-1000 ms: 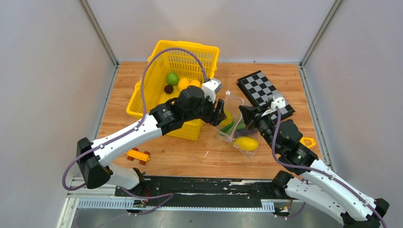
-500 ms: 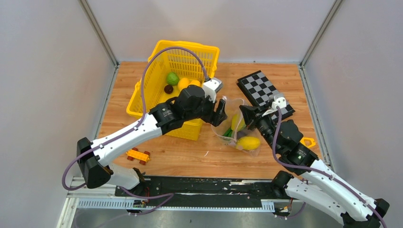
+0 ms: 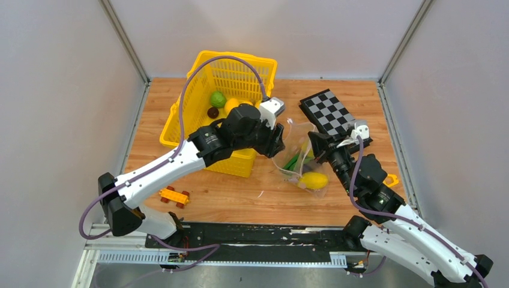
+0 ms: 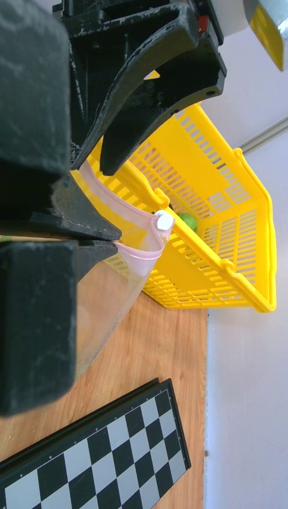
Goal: Place the food in the zip-top bag and seal the zipper
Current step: Adjust the zipper food storage bag at the center of the board.
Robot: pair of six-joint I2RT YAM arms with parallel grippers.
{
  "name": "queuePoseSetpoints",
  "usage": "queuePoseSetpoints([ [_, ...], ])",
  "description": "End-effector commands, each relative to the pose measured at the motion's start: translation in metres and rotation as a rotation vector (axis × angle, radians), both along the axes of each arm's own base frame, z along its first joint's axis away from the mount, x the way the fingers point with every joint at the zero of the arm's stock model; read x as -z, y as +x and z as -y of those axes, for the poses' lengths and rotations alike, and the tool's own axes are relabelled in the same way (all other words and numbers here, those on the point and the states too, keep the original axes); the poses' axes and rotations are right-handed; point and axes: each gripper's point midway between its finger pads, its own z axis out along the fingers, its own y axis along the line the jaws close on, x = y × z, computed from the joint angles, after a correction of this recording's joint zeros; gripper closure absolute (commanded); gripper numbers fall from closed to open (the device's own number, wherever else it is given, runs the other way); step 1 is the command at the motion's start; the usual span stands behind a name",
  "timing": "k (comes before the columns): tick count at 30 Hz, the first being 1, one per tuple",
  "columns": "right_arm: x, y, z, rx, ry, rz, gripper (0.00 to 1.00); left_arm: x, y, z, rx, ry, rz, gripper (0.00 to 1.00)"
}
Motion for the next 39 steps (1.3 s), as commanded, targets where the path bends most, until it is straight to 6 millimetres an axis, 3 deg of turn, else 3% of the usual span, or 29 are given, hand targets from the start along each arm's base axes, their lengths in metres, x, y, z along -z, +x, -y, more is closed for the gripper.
queuePoseSetpoints([
  [1, -0.022, 0.0, 0.007, 0.03, 0.077, 0.038, 1.0, -0.001, -0.011, 0.017, 0.103, 0.006, -0.01, 0.46],
  [5, -0.023, -0.001, 0.007, 0.022, 0.068, 0.044, 1.0, 0.005, -0.003, 0.016, 0.062, 0.031, -0.011, 0.57],
  [9, -0.028, -0.009, -0.009, -0.082, 0.013, 0.084, 1.0, 0.005, 0.01, 0.009, -0.039, 0.029, 0.007, 0.75],
  [15, -0.02, -0.018, -0.02, -0.173, -0.075, 0.067, 1.0, -0.011, 0.021, 0.01, -0.105, -0.056, 0.049, 0.99],
  [21, -0.016, -0.033, -0.027, -0.266, -0.148, 0.037, 0.92, -0.025, 0.031, 0.013, -0.145, -0.093, 0.078, 1.0],
  [25, -0.006, -0.034, -0.027, -0.282, -0.21, -0.036, 0.81, -0.026, 0.034, 0.017, -0.154, -0.1, 0.082, 1.0],
  [28, -0.002, -0.031, -0.022, -0.246, -0.228, -0.089, 0.59, -0.028, 0.036, 0.019, -0.153, -0.102, 0.081, 1.0],
  [31, -0.002, -0.029, -0.019, -0.222, -0.24, -0.137, 0.47, -0.032, 0.035, 0.021, -0.141, -0.113, 0.084, 1.0],
  [39, -0.016, -0.013, -0.017, -0.136, -0.247, -0.2, 0.36, -0.038, 0.031, 0.024, -0.109, -0.131, 0.093, 1.0],
])
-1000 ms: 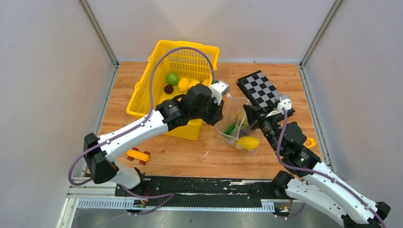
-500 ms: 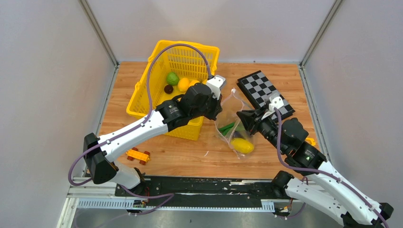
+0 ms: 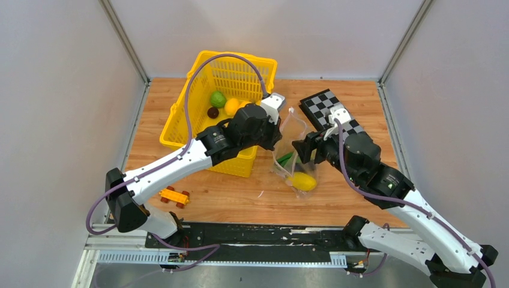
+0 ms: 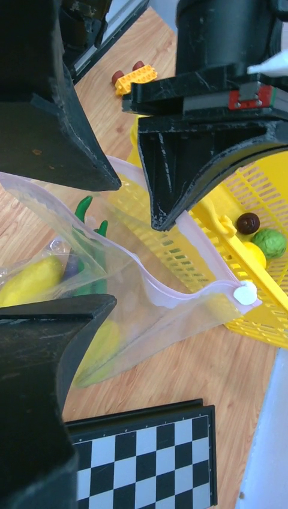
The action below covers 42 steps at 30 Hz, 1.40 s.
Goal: Place the food in the zip-top bag and seal the zipper
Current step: Adjust the zipper food storage bag at the center of the board.
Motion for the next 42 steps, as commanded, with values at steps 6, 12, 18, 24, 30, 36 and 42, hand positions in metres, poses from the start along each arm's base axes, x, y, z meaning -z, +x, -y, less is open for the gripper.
queuePoseSetpoints([
  [6, -0.021, 0.027, 0.018, 0.179, -0.053, -0.053, 0.43, -0.043, 0.002, 0.013, 0.021, -0.114, 0.062, 1.0],
  [12, -0.004, 0.03, 0.01, 0.137, -0.104, -0.121, 0.68, -0.044, 0.002, 0.012, 0.015, -0.119, 0.062, 1.0],
  [18, -0.002, 0.023, 0.008, 0.093, -0.081, -0.107, 0.96, -0.042, 0.005, 0.011, 0.002, -0.115, 0.063, 1.0],
  [24, -0.005, 0.02, 0.008, 0.093, -0.01, -0.073, 1.0, -0.043, 0.012, 0.008, -0.042, -0.111, 0.073, 1.0],
  [30, -0.025, 0.014, 0.009, 0.103, 0.183, -0.006, 1.0, -0.048, 0.022, 0.018, -0.048, -0.102, 0.068, 0.72],
  [36, -0.013, 0.029, 0.029, 0.274, 0.205, -0.034, 1.0, -0.054, 0.007, 0.011, -0.026, -0.132, 0.033, 0.25],
  [42, -0.015, 0.038, 0.031, 0.316, 0.282, -0.023, 1.0, -0.048, -0.018, -0.002, 0.035, -0.092, -0.04, 0.24],
])
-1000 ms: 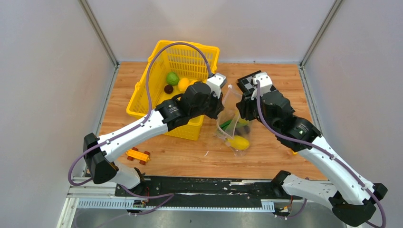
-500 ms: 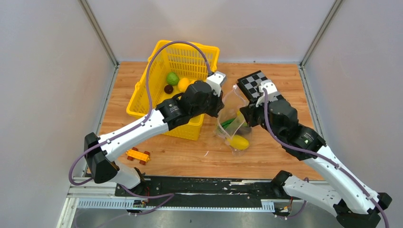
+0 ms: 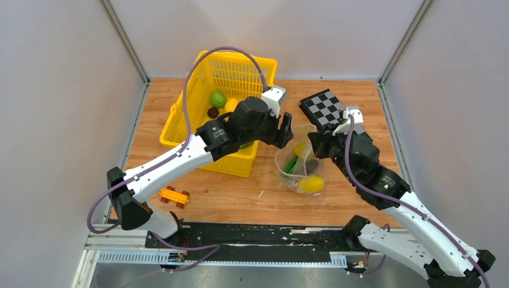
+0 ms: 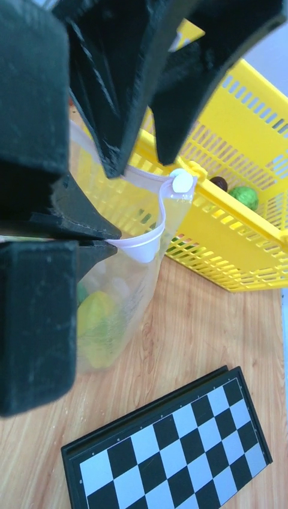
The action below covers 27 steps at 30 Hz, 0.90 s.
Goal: Place the food in the zip-top bag and seal the zipper
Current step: Adjust the zipper food storage bag at the center of the board.
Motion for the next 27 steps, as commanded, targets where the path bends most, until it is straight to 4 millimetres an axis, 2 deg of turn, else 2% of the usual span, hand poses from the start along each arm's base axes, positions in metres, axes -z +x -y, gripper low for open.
queuePoseSetpoints([
  [1, -0.026, 0.014, 0.003, 0.076, 0.13, 0.067, 1.0, -0.023, -0.029, -0.012, 0.069, -0.045, -0.036, 0.24],
  [6, -0.029, 0.024, 0.003, 0.088, 0.14, 0.076, 1.0, -0.017, -0.047, -0.016, 0.122, -0.028, -0.075, 0.24],
  [10, -0.034, 0.029, 0.004, 0.093, 0.161, 0.086, 1.0, -0.001, -0.051, -0.019, 0.11, 0.025, -0.107, 0.25],
  [15, -0.035, 0.035, 0.004, 0.098, 0.158, 0.089, 1.0, 0.01, -0.046, -0.019, 0.058, 0.069, -0.111, 0.25],
  [21, -0.032, 0.032, -0.004, 0.054, 0.184, 0.091, 1.0, 0.022, -0.034, -0.016, -0.018, 0.099, -0.118, 0.27],
  [22, -0.03, 0.032, -0.004, 0.052, 0.182, 0.087, 1.0, 0.023, -0.032, -0.014, -0.021, 0.1, -0.117, 0.29],
  [27, -0.027, 0.029, 0.003, 0.068, 0.172, 0.095, 1.0, 0.024, -0.03, -0.007, -0.013, 0.117, -0.113, 0.53],
])
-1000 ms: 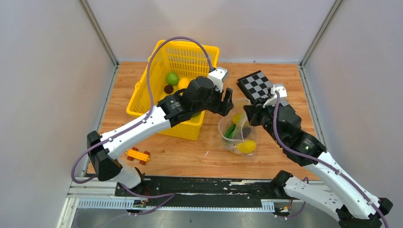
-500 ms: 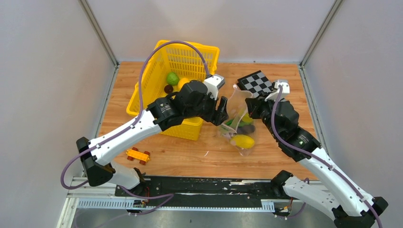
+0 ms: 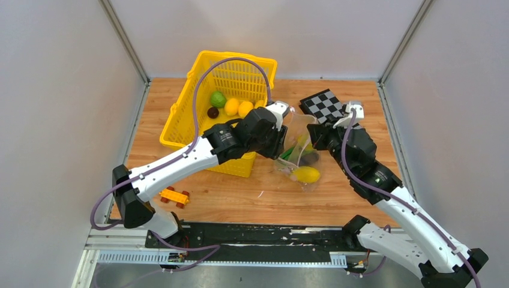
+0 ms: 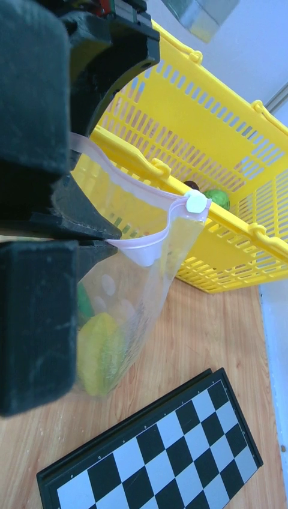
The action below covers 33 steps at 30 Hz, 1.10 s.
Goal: Place the food in the zip-top bag and seal the zipper
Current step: Adjust the zipper food storage bag at the center of the board.
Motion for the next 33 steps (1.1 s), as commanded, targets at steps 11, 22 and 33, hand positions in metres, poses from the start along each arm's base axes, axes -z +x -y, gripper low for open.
queuePoseSetpoints([
  [11, -0.04, -0.031, -0.002, -0.182, -0.081, 0.25, 1.0, -0.051, 0.021, 0.01, -0.027, -0.096, 0.155, 1.0],
  [22, -0.032, -0.04, 0.002, -0.224, -0.172, 0.229, 1.0, -0.065, 0.035, 0.042, 0.053, -0.234, 0.131, 1.0],
  [33, -0.018, -0.018, 0.025, -0.013, -0.117, 0.136, 1.0, -0.055, 0.032, 0.043, 0.05, -0.227, 0.099, 1.0],
])
